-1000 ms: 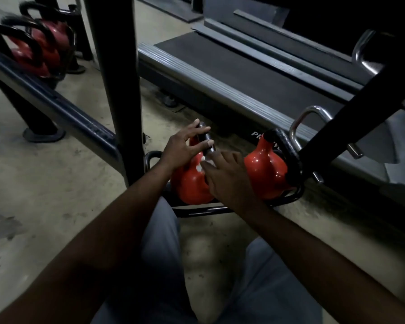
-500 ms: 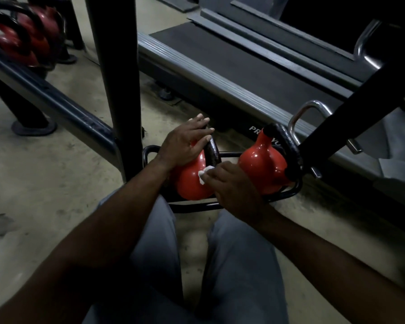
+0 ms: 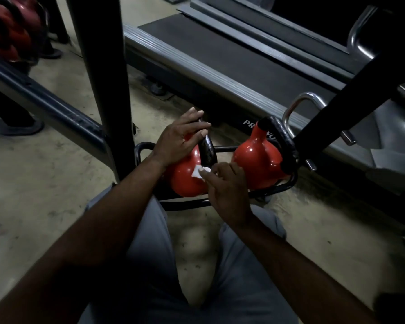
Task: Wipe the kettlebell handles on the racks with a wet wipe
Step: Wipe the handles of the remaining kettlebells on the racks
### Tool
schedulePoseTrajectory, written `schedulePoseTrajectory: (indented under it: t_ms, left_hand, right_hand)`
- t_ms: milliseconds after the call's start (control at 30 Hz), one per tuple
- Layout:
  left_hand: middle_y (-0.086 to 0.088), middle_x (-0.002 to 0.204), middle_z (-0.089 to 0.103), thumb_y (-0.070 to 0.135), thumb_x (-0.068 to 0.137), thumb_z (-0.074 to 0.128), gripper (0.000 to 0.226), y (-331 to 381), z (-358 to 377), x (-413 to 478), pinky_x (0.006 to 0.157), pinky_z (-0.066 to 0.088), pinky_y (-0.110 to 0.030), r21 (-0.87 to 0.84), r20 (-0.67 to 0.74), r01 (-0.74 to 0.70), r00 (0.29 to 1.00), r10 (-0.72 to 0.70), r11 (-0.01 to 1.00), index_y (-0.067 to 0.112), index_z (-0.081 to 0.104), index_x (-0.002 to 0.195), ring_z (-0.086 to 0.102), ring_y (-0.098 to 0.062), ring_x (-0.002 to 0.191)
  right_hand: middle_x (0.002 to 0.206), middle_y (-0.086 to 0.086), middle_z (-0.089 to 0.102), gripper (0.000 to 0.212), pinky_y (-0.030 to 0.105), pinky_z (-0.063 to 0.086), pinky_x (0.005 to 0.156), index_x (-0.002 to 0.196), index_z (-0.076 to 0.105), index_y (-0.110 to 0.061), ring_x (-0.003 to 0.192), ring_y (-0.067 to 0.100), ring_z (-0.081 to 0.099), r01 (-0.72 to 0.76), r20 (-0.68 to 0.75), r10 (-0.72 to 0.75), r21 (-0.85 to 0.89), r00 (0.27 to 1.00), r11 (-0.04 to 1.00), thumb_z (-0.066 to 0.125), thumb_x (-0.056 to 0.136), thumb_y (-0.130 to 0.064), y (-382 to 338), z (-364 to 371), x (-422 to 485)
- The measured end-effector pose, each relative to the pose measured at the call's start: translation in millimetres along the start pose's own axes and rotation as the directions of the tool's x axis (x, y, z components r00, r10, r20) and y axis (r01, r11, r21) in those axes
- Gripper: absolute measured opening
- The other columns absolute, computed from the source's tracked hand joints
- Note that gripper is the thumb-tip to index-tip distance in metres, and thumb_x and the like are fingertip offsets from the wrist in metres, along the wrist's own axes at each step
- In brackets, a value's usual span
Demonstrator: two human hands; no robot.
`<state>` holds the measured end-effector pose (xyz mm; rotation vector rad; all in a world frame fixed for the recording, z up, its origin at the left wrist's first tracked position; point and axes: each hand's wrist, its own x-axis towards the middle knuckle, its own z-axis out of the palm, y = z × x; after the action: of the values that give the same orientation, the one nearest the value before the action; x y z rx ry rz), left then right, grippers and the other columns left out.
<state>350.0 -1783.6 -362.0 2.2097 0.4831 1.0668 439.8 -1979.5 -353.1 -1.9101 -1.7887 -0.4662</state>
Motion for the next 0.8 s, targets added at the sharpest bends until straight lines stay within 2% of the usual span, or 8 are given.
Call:
schedulePoseTrajectory:
  t_ms: [100,200,300,433,567,633,733,800]
  left_hand:
    - [-0.002,0.144,0.053,0.036,0.096,0.06,0.029,1,-1,0,0.115,0.035,-0.038,-0.011,-0.016,0.017,1.0,-0.017,1.0,0.023,0.071,0.119,0.036,-0.012,0.143]
    - [-0.001,0.143,0.054,0.034,0.096,0.061,0.028,2,0,-2,0.115,0.035,-0.036,-0.016,-0.026,0.022,0.999,-0.022,1.0,0.023,0.071,0.118,0.036,-0.012,0.143]
    - [0.001,0.144,0.053,0.034,0.096,0.06,0.027,5,0,-2,0.116,0.034,-0.035,-0.017,-0.015,0.043,0.999,-0.043,0.999,0.024,0.07,0.119,0.035,-0.01,0.143]
    - [0.001,0.145,0.052,0.033,0.096,0.06,0.028,5,0,-2,0.117,0.033,-0.035,-0.022,-0.015,0.05,0.999,-0.051,0.999,0.024,0.07,0.12,0.034,-0.01,0.144]
    - [0.001,0.144,0.053,0.031,0.096,0.06,0.027,6,3,-3,0.117,0.032,-0.032,-0.029,-0.026,0.063,0.998,-0.064,0.998,0.022,0.071,0.119,0.034,-0.01,0.144]
    - [0.0,0.143,0.054,0.029,0.095,0.061,0.026,7,5,-3,0.117,0.032,-0.032,-0.024,-0.044,0.067,0.997,-0.068,0.997,0.021,0.071,0.118,0.035,-0.01,0.143]
    - [0.001,0.142,0.055,0.026,0.095,0.061,0.025,8,4,-1,0.117,0.031,-0.029,-0.029,-0.035,0.09,0.995,-0.091,0.995,0.021,0.071,0.117,0.036,-0.01,0.143]
    - [0.002,0.142,0.055,0.027,0.094,0.061,0.025,13,3,-2,0.117,0.03,-0.026,-0.024,-0.023,0.113,0.993,-0.113,0.993,0.022,0.072,0.117,0.035,-0.008,0.143]
  right_hand:
    - [0.089,0.004,0.063,0.029,0.04,0.043,0.079,0.106,0.075,-0.018,0.086,0.026,0.057,-0.082,-0.099,0.098,0.153,0.99,0.985,0.061,0.085,-0.005,1,2,1]
    - [0.095,0.003,0.066,0.025,0.031,0.048,0.084,0.109,0.073,-0.012,0.092,0.017,0.058,-0.238,-0.175,0.306,0.328,0.936,0.914,0.066,0.086,-0.002,-8,0,5]
    - [0.109,0.0,0.069,0.024,0.03,0.052,0.092,0.113,0.072,-0.011,0.104,0.015,0.064,-0.334,-0.112,0.421,0.443,0.9,0.832,0.065,0.091,-0.007,-14,4,-13]
    - [0.099,-0.012,0.067,0.021,0.02,0.051,0.087,0.111,0.072,-0.013,0.095,0.003,0.064,-0.574,0.081,0.637,0.532,0.766,0.622,0.064,0.092,-0.012,-8,4,-7]
    - [0.095,-0.008,0.069,0.012,0.024,0.05,0.08,0.097,0.074,-0.021,0.088,0.005,0.065,-0.623,0.227,0.629,0.577,0.743,0.528,0.064,0.091,-0.021,-1,14,-18]
    - [0.096,-0.004,0.073,0.013,0.033,0.054,0.082,0.096,0.075,-0.024,0.092,0.014,0.07,-0.666,0.351,0.628,0.644,0.694,0.376,0.064,0.089,-0.024,5,12,-16]
    - [0.086,-0.003,0.073,0.017,0.03,0.054,0.075,0.089,0.072,-0.018,0.081,0.011,0.068,-0.688,0.533,0.541,0.715,0.651,0.124,0.059,0.095,-0.009,19,0,25]
    - [0.083,-0.004,0.071,0.022,0.031,0.053,0.076,0.086,0.07,-0.019,0.078,0.01,0.066,-0.678,0.556,0.456,0.718,0.695,0.157,0.055,0.097,-0.007,21,-9,37]
